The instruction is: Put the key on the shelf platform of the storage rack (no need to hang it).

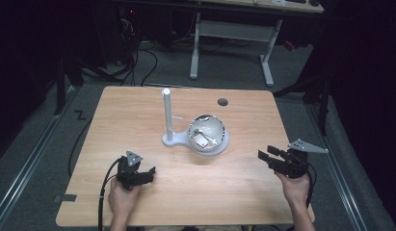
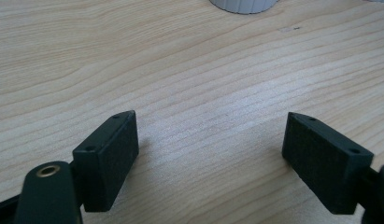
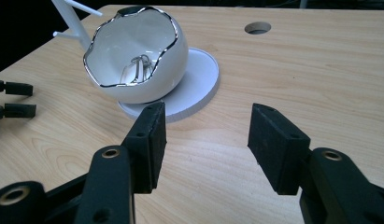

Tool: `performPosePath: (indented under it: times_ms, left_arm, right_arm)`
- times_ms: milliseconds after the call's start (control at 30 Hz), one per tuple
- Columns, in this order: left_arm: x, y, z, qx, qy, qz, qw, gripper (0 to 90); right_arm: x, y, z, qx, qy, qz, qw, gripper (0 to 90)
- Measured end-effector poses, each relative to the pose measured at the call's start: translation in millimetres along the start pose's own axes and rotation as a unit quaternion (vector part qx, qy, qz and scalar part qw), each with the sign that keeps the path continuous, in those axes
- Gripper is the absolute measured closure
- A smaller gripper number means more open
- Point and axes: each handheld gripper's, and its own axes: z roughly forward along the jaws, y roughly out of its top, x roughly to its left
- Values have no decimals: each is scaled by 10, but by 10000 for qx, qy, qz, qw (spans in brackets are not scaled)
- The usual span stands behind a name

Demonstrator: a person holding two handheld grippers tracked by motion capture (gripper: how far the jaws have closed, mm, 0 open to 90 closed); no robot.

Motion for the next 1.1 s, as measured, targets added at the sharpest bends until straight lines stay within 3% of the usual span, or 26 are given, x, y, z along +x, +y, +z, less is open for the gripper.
performPosePath:
  times_ms: [400,1100]
  left_arm:
    - [1,0,0,-2,-2,6,10000,187]
    - [0,0,0,-2,2,-1,10000,187]
  right_arm:
    - [31,-135,7,-47,73,98,9999,471]
    - [177,-370,236,223,157,52,9996,477]
